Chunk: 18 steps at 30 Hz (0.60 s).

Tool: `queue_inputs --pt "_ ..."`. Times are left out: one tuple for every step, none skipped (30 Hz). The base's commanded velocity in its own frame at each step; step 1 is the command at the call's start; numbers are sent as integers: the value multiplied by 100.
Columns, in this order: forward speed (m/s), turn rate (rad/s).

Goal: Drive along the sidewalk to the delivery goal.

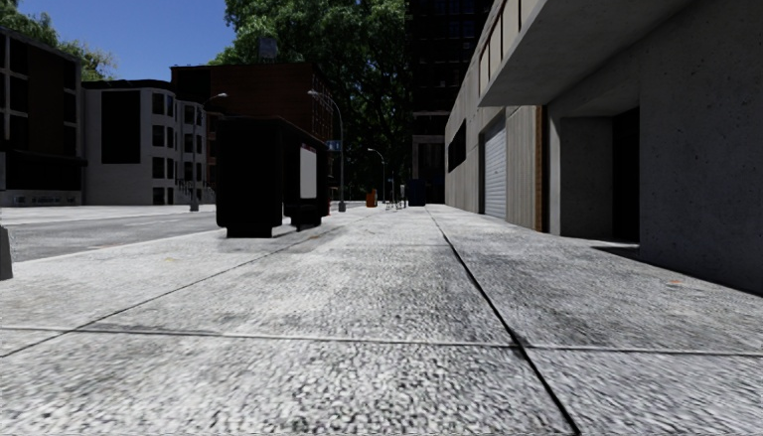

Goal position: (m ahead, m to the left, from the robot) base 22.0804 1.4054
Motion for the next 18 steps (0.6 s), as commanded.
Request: queue_inputs --pt "200 0" --pt "200 0" --pt "200 0" --pt "200 0" --pt "200 0" --pt "200 0" --pt "200 0" --pt "200 0" --pt "200 0" --pt "200 0" --pt "200 0" --pt "200 0" --pt "200 0" --pt "200 0" --pt "200 0" --pt "200 0" --pt "200 0" --pt "200 0"
